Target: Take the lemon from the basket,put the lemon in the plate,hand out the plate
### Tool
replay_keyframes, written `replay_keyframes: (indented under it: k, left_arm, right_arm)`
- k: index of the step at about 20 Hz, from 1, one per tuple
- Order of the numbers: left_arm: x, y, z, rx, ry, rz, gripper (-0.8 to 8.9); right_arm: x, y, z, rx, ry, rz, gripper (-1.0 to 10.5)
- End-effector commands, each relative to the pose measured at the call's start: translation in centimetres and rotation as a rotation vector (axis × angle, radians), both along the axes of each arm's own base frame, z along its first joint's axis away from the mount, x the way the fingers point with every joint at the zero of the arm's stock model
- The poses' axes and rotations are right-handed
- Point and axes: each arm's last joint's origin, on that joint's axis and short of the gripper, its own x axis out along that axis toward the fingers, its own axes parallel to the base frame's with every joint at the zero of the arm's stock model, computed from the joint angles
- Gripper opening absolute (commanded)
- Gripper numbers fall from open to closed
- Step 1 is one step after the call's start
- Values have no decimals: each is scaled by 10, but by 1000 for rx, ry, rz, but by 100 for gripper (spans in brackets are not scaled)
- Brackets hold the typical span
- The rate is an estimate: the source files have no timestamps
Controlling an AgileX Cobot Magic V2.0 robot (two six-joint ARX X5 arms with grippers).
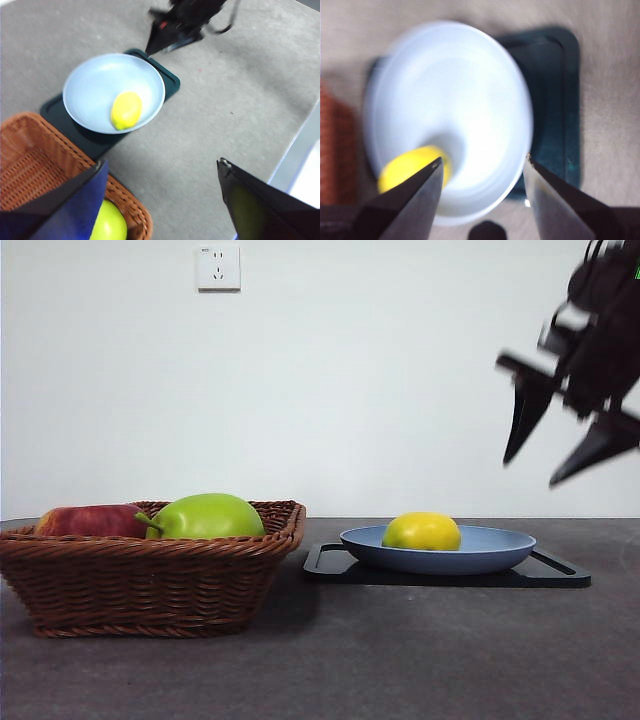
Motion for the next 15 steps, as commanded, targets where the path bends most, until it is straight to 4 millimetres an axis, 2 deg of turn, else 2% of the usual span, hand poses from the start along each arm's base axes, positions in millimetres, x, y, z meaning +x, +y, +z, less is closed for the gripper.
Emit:
replay_keyframes:
  k: [1, 3, 7, 11, 15]
  left_arm:
    - [4, -2, 3, 5, -35, -7, 374]
    - [8, 0, 3, 11, -42, 7, 304]
    - [17, 9, 4, 110, -141, 48, 7]
    - [31, 23, 3, 151, -161, 98, 6]
    - [48, 48, -1, 178, -145, 200, 6]
  right_arm:
    - [-15, 5, 30, -26, -76, 58, 239]
    - [-35, 9, 55, -41, -141, 104, 161]
    - [-83, 28, 101, -81, -285, 214, 24]
    - [-128, 48, 131, -198, -422, 247, 3]
    - [-167, 59, 150, -297, -576, 246, 3]
